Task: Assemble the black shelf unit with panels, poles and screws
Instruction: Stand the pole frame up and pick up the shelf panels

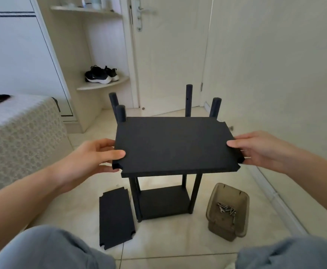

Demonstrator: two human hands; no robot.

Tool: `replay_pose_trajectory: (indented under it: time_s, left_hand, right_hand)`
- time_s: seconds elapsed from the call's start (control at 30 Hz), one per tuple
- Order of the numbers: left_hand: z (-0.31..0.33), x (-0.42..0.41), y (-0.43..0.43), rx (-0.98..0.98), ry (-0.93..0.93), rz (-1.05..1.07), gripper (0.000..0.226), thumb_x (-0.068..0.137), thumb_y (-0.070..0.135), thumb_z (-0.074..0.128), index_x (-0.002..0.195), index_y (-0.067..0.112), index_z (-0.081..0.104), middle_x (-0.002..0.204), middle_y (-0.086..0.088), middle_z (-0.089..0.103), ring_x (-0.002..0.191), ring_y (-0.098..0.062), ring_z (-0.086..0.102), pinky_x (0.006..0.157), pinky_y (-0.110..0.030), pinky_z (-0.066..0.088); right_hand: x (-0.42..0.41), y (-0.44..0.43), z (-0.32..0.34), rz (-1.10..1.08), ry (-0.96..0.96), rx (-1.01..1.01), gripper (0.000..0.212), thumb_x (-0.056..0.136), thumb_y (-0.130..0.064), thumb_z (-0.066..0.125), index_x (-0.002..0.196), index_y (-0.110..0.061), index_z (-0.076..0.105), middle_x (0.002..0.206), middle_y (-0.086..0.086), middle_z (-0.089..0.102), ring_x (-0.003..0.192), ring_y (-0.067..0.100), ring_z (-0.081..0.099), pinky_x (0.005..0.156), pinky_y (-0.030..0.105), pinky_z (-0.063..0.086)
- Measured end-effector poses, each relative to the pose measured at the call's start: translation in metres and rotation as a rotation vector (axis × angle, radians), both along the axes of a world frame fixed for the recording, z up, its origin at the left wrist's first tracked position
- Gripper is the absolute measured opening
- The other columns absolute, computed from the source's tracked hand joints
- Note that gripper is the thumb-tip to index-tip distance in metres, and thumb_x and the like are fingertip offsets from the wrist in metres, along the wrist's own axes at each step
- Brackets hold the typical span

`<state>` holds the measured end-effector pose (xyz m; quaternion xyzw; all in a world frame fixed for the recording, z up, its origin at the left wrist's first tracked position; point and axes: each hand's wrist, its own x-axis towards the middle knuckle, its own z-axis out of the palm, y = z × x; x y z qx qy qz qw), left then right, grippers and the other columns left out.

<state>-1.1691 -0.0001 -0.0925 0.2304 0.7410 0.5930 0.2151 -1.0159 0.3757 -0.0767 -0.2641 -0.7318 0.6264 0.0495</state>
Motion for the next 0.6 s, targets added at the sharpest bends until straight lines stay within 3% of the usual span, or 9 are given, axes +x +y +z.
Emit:
replay_pose_trajectory:
  time_s: [0.13,0.27,0.37,0.5,0.6]
  left_hand:
    - [0.022,0.003,0.001,0.027,0.121,0.024,0.057,0.066,0.033,0.080,0.120,0.017,0.068,0.109,-0.006,0.076,0.097,-0.027,0.074,0.072,-0.028,0.061]
    - [0.048,-0.001,0.005,0.115,0.150,0.088,0.045,0.069,0.034,0.078,0.112,0.019,0.073,0.108,-0.004,0.077,0.090,-0.019,0.074,0.073,-0.024,0.060]
    - [0.067,-0.009,0.017,0.218,0.141,0.166,0.048,0.071,0.032,0.077,0.117,0.020,0.068,0.103,-0.002,0.078,0.081,-0.015,0.073,0.067,-0.022,0.059]
    - [0.084,-0.025,0.036,0.300,0.119,0.225,0.021,0.092,0.021,0.068,0.113,0.025,0.068,0.092,0.004,0.078,0.073,-0.008,0.070,0.062,-0.020,0.057]
    - [0.089,-0.039,0.049,0.333,0.060,0.254,0.015,0.098,0.020,0.062,0.110,0.026,0.068,0.099,0.003,0.078,0.087,-0.011,0.071,0.078,-0.025,0.059]
  right_hand:
    - [-0.004,-0.009,0.026,-0.007,0.163,0.148,0.013,0.096,-0.013,0.060,0.105,-0.010,0.069,0.103,0.006,0.074,0.091,0.018,0.071,0.071,0.028,0.054]
    - [-0.020,-0.013,0.057,-0.047,0.297,0.237,0.013,0.096,-0.016,0.061,0.102,-0.008,0.070,0.103,0.010,0.073,0.094,0.020,0.070,0.078,0.030,0.057]
    - [-0.044,-0.009,0.080,-0.118,0.332,0.248,0.016,0.095,-0.018,0.063,0.098,-0.004,0.070,0.104,0.012,0.070,0.093,0.022,0.068,0.086,0.036,0.057]
    - [-0.078,0.001,0.101,-0.160,0.340,0.224,0.021,0.092,-0.020,0.067,0.101,-0.001,0.067,0.090,0.008,0.063,0.079,0.019,0.060,0.072,0.033,0.057]
    - [-0.100,0.011,0.107,-0.164,0.321,0.182,0.015,0.091,-0.019,0.068,0.096,-0.007,0.063,0.086,0.005,0.062,0.077,0.018,0.060,0.069,0.032,0.055]
